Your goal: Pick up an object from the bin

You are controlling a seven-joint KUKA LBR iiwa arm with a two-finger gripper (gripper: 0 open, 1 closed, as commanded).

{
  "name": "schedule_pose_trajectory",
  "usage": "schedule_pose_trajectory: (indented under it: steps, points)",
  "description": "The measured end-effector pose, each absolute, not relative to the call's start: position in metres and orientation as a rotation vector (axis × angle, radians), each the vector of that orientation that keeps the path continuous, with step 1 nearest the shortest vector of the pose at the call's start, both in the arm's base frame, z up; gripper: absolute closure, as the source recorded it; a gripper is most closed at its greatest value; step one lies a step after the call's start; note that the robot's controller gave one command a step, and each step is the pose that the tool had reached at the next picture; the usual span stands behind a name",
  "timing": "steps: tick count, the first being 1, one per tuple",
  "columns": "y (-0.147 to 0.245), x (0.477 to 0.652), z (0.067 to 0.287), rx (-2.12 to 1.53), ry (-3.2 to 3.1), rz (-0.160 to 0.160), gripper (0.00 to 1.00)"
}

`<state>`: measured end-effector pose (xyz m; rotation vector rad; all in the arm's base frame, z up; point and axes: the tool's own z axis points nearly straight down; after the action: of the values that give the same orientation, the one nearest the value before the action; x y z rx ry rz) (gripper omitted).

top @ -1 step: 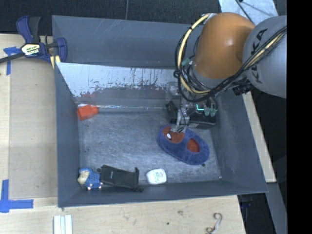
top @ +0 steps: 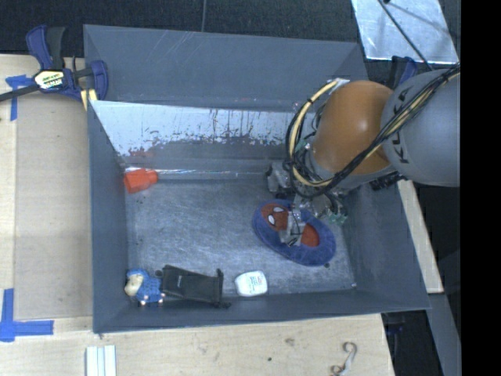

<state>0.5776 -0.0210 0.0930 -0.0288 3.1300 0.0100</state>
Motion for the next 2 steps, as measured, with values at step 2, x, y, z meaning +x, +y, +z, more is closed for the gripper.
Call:
schedule_pose_trajectory:
  steps: [2]
  points:
    - [-0.064, 0.517, 0.197, -0.04, 3.132, -0.005, 1.0]
